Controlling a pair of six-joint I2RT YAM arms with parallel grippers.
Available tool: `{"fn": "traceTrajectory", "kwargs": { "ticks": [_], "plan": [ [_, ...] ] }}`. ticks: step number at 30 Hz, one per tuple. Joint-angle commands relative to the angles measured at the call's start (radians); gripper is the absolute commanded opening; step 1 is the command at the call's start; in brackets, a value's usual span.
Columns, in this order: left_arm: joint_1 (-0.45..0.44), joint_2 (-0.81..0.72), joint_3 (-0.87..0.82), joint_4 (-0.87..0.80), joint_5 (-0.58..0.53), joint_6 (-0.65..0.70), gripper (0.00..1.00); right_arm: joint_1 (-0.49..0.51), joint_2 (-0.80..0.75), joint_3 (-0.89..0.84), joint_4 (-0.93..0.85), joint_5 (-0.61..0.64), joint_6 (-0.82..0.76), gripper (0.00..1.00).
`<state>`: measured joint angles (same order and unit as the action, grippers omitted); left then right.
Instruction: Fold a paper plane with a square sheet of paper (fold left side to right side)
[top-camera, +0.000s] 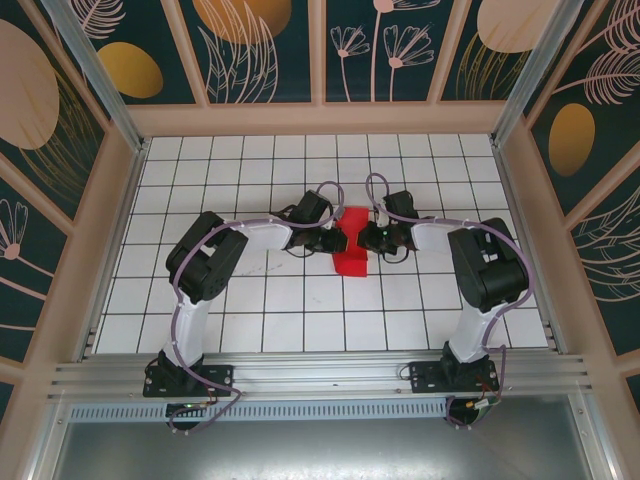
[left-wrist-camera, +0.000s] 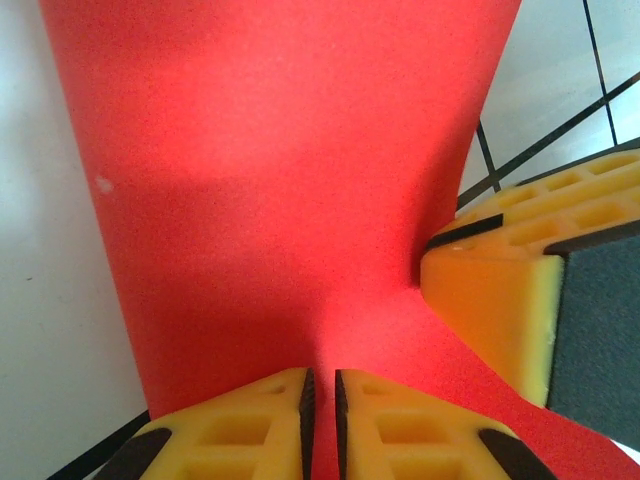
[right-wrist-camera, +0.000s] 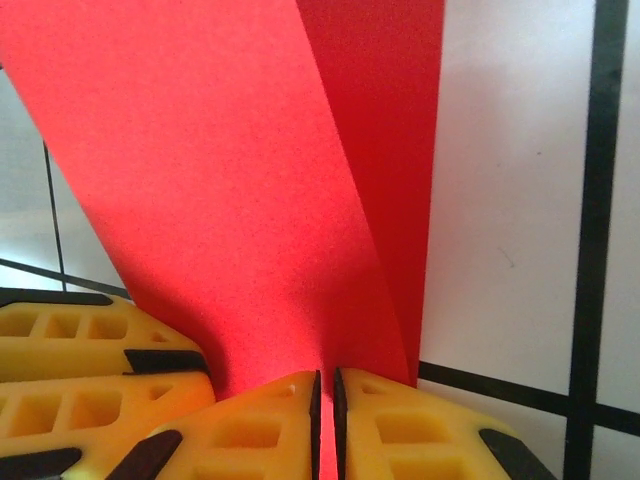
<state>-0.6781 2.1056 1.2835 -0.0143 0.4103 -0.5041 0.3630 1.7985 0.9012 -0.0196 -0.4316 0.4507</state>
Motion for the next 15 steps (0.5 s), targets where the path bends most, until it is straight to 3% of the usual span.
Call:
{"fn": "traceTrajectory", "kwargs": {
  "ticks": [1, 6, 15],
  "plan": [
    [0.002, 0.045, -0.022, -0.053, -0.036, 0.013, 0.19, 0.008, -0.067, -0.006, 0.03, -0.023, -0.01, 0.15],
    [0.002, 0.047, -0.022, -0.053, -0.041, 0.012, 0.18, 0.01, -0.083, -0.001, 0.066, -0.055, 0.004, 0.15],
    [0.001, 0.044, -0.022, -0.049, -0.041, 0.012, 0.19, 0.031, 0.036, 0.055, 0.116, -0.088, 0.034, 0.15]
  ]
}}
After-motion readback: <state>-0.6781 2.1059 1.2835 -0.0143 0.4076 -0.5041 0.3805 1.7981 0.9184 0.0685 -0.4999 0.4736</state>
